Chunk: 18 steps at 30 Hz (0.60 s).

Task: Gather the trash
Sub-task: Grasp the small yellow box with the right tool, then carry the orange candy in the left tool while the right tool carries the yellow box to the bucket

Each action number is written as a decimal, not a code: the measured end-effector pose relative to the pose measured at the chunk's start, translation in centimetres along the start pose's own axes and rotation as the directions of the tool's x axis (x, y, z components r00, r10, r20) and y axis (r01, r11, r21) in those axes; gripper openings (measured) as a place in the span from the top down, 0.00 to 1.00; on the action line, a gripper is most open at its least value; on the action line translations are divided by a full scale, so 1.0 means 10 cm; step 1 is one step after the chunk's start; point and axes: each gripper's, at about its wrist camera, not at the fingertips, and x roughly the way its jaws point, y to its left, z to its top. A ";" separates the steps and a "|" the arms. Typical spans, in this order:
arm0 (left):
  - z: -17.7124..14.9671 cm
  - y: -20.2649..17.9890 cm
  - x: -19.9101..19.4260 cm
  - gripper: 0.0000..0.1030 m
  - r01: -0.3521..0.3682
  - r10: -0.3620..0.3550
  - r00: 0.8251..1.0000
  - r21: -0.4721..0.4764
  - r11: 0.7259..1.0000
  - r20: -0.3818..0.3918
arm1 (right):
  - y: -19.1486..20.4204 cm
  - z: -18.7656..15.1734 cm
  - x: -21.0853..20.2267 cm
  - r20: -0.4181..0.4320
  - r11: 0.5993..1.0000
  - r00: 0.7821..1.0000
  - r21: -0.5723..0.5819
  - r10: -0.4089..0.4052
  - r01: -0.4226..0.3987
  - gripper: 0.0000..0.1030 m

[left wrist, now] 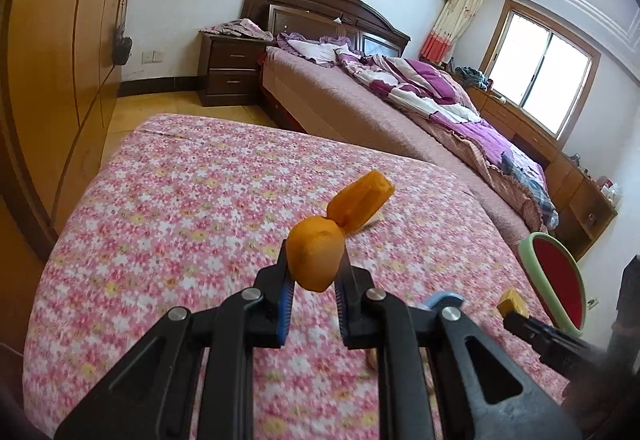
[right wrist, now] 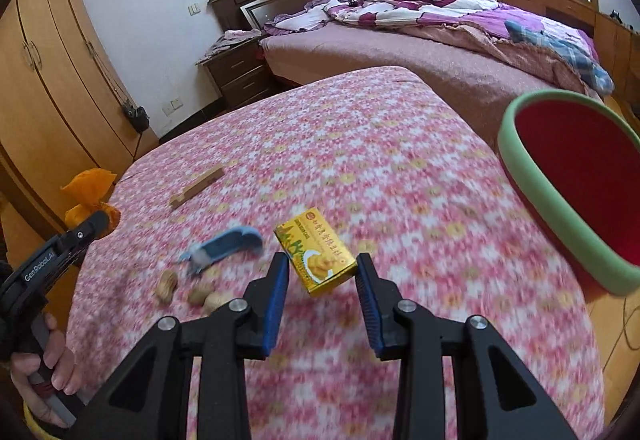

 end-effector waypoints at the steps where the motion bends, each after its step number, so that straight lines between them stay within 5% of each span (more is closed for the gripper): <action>1: -0.02 0.00 -0.04 0.83 0.002 -0.002 1.000 -0.009 1.000 -0.001 | 0.00 -0.04 -0.05 0.004 1.000 1.000 0.002 0.006 -0.006 0.64; 18: -0.23 -0.28 -0.60 0.83 0.059 -0.059 0.998 -0.036 0.998 -0.009 | -0.20 -0.33 -0.75 0.086 0.996 0.993 0.041 0.078 -0.081 0.64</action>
